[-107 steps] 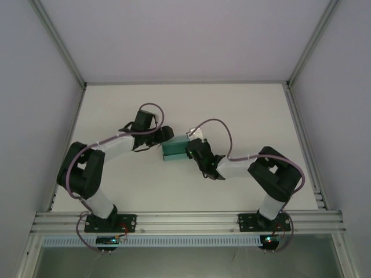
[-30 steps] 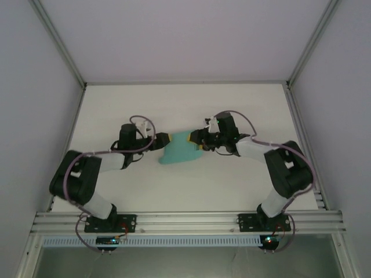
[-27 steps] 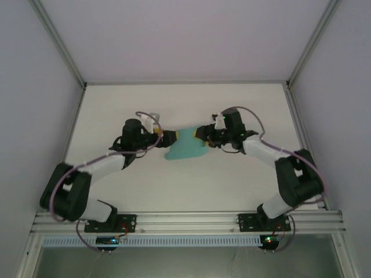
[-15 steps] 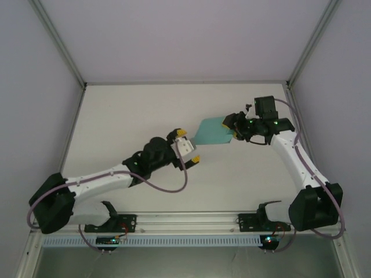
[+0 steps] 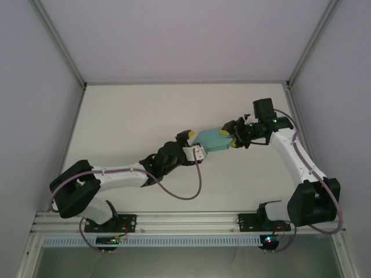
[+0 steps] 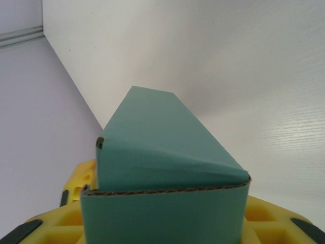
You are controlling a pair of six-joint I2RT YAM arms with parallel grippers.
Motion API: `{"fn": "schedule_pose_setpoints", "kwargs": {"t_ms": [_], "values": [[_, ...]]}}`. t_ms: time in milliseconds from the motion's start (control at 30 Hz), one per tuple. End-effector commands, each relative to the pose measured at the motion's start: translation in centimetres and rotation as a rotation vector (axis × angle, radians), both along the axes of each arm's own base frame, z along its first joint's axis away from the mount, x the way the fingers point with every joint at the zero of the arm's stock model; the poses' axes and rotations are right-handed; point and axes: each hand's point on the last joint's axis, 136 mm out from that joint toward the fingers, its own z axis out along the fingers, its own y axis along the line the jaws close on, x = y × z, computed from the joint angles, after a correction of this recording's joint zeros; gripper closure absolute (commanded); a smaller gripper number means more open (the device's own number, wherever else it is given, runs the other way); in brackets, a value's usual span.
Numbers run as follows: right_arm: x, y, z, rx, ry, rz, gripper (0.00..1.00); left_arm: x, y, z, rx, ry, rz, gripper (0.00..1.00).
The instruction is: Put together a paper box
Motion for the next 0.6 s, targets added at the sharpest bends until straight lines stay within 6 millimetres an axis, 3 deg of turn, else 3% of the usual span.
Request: {"fn": "schedule_pose_setpoints", "kwargs": {"t_ms": [0, 267, 367, 433, 500, 533, 567], "values": [[-1.0, 0.4, -0.5, 0.024, 0.068, 0.023, 0.60, 0.9, -0.8, 3.1, -0.066, -0.091, 0.016, 0.34], [-1.6, 0.4, -0.8, 0.027, 0.068, 0.069, 0.50, 0.3, -0.5, 3.4, -0.063, -0.101, -0.003, 0.59], [-0.7, -0.2, -0.7, -0.008, 0.007, 0.054, 0.37, -0.3, -0.4, 3.5, -0.065, -0.088, -0.023, 0.62], [0.6, -1.0, -0.4, -0.066, -0.088, 0.045, 0.34, -0.5, -0.1, 3.5, -0.069, -0.071, -0.021, 0.62], [2.6, -2.4, 0.4, -0.170, -0.240, 0.008, 0.21, -0.8, 0.1, 3.3, -0.062, -0.043, -0.024, 0.62], [3.4, -3.1, 0.9, -0.213, -0.304, -0.023, 0.07, -0.9, 0.3, 3.4, -0.061, -0.031, -0.023, 0.62], [4.8, -4.2, 1.9, -0.271, -0.403, -0.071, 0.01, -1.1, 0.4, 3.1, -0.045, -0.008, -0.026, 0.62]]}}
